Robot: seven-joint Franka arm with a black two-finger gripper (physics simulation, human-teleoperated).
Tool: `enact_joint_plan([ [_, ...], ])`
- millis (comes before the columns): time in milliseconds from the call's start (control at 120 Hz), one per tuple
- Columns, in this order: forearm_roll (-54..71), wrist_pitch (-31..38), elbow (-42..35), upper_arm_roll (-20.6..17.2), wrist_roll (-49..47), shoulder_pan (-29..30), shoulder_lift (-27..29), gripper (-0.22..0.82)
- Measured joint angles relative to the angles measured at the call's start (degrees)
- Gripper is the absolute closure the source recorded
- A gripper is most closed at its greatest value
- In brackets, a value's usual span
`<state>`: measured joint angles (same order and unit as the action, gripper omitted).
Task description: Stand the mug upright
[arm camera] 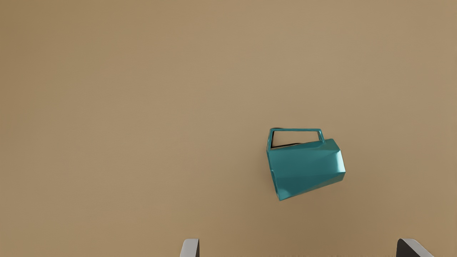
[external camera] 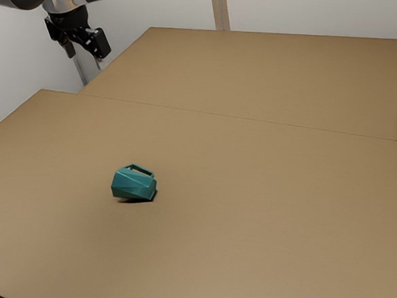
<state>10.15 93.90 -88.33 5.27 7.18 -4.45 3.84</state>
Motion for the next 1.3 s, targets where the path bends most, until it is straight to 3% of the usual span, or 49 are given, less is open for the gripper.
enact_joint_plan([
  [217, 0.1, 0.2, -0.8, 0.1, 0.5, 0.0, -0.1, 0.00],
  [300, 0.0, 0.7, -1.3, 2.3, 0.6, -1.1, -0.2, 0.00],
  [467, -4.5, 1.6, -4.4, 3.2, 0.8, 3.0, -1.1, 0.00],
  [775, -25.3, 2.2, -8.9, 3.3, 1.1, 13.3, -9.3, 0.00],
  [967, -33.7, 2.4, -12.5, 3.2, 1.3, 14.3, -13.2, 0.00],
  [1300, -36.7, 3.9, -13.0, 3.9, 1.8, 14.8, -20.1, 0.00],
])
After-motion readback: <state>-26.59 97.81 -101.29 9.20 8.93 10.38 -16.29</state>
